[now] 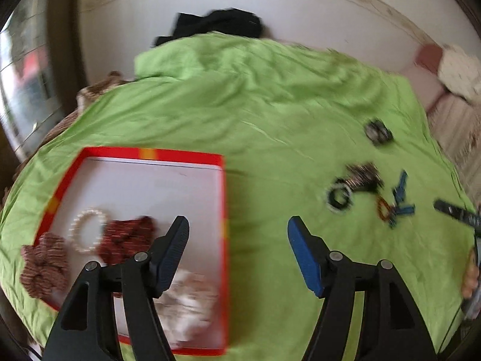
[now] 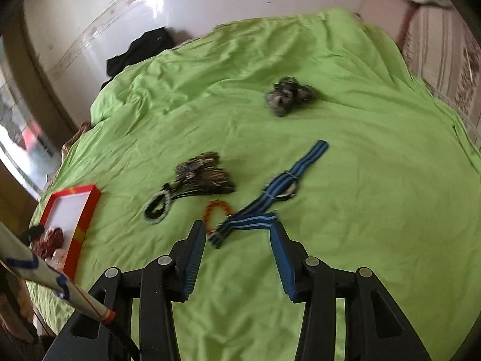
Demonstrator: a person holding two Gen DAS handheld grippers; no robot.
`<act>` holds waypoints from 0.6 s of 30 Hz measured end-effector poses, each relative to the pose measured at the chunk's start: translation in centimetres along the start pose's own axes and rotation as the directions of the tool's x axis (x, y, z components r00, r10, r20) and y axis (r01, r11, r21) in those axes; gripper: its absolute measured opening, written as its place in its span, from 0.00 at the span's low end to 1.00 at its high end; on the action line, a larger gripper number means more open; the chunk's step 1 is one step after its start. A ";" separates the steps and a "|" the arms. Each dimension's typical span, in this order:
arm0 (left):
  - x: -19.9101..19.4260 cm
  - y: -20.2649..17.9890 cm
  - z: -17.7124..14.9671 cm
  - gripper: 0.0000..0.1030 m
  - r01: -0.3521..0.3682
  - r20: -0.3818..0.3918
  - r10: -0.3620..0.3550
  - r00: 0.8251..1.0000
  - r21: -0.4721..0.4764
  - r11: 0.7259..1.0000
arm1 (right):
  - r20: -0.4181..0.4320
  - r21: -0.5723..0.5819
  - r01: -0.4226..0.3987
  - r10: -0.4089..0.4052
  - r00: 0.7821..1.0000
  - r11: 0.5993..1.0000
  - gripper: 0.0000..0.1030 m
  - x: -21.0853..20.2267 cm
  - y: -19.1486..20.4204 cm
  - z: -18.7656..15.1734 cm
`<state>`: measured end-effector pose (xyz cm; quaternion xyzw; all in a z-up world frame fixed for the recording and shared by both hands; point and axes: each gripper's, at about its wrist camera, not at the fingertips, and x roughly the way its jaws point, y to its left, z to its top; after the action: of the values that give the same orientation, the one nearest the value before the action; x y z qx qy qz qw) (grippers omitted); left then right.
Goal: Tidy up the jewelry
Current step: 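Move both grippers back to the remaining jewelry pile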
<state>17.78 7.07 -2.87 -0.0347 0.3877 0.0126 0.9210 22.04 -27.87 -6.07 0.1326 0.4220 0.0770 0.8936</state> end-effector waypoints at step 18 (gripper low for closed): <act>16.2 -12.4 2.7 0.44 0.186 -0.209 -0.154 0.966 0.145 0.972 | 0.018 0.044 -0.073 0.072 0.997 0.996 0.47 3.0 -3.3 0.3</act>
<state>31.65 -5.15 -11.87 0.0066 0.4718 -0.1019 0.8758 24.30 -30.33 -9.07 0.1682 0.4111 0.0987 0.8905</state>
